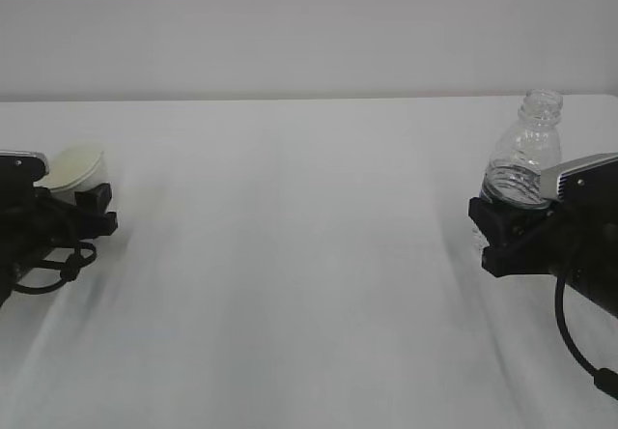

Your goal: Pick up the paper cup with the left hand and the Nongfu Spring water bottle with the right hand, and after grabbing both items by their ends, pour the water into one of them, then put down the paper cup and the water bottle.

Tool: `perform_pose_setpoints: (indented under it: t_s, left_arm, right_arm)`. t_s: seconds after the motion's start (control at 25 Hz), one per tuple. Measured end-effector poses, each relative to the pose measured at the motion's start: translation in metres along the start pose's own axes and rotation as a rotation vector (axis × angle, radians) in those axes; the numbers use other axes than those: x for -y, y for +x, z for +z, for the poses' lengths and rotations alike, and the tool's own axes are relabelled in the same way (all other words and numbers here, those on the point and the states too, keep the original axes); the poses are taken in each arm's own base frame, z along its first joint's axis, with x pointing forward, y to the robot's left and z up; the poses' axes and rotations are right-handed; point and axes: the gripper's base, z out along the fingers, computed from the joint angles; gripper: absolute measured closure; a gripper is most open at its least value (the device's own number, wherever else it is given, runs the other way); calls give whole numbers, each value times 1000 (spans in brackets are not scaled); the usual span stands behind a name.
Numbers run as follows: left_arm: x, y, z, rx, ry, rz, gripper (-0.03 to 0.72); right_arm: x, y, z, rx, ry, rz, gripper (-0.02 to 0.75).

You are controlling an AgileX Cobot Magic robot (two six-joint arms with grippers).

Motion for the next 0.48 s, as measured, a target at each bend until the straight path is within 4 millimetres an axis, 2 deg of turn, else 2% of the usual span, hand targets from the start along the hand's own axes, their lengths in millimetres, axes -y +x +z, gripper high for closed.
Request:
perform_pose_setpoints:
  t_s: [0.28, 0.48]
  left_arm:
    - [12, -4, -1, 12, 128, 58, 260]
    - [27, -13, -6, 37, 301, 131, 264]
  right_arm:
    - [0, 0, 0, 0, 0, -2, 309]
    - [0, 0, 0, 0, 0, -2, 309]
